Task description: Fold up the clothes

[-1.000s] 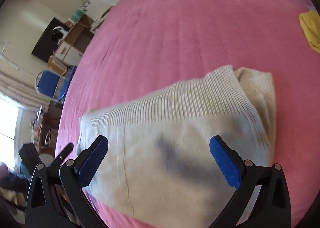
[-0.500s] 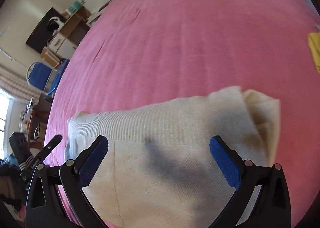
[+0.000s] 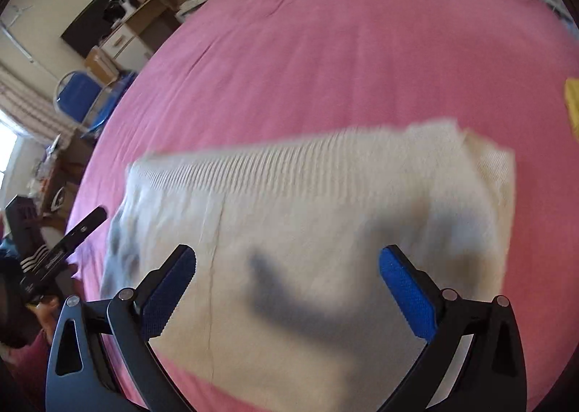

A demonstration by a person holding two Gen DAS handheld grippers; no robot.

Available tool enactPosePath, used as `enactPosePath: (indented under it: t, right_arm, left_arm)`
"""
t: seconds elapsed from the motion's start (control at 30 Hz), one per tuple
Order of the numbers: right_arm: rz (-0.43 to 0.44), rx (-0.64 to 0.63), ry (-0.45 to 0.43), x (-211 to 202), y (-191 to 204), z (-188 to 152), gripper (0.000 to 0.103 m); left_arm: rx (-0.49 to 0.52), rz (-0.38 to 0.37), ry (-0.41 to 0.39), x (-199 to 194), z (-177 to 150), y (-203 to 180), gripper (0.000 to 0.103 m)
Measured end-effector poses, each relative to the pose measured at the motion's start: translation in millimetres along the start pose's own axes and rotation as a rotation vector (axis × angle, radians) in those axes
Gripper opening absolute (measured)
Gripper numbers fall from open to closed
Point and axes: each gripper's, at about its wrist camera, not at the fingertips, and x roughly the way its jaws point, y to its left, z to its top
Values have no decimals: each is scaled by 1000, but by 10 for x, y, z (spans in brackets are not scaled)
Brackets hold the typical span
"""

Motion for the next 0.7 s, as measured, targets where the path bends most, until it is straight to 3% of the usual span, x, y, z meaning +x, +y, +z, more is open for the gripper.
enactPosePath:
  t: [0.07,0.17,0.3,0.4,0.5,0.6,0.7]
  right_arm:
    - [-69,15,59,133,-134,-189,103]
    - [-118,42,68,192,-325,-344,103]
    - [-63,62,6,-119,-226,-414,103]
    - [-40,11,18,-175,-104,-603,103]
    - [-84,43,74,17,-229,-804,103]
    - [-64,89,39,-156,-227,-870,103]
    - [23,138,-58,-531,-160,-966,103]
  left_arm:
    - [64,68,66,147,-166,-14,68]
    - [150,122,57,194,-266,-68,68]
    - [37,58,12,-128,-188,-42,68]
    - [43,34,-16,-285,-292,-106,69]
    - [78,105,108,36,-434,-78,68]
    - [127,115,104,-62,-448,-169,68]
    - [50,51,87,-373,-396,-197,68]
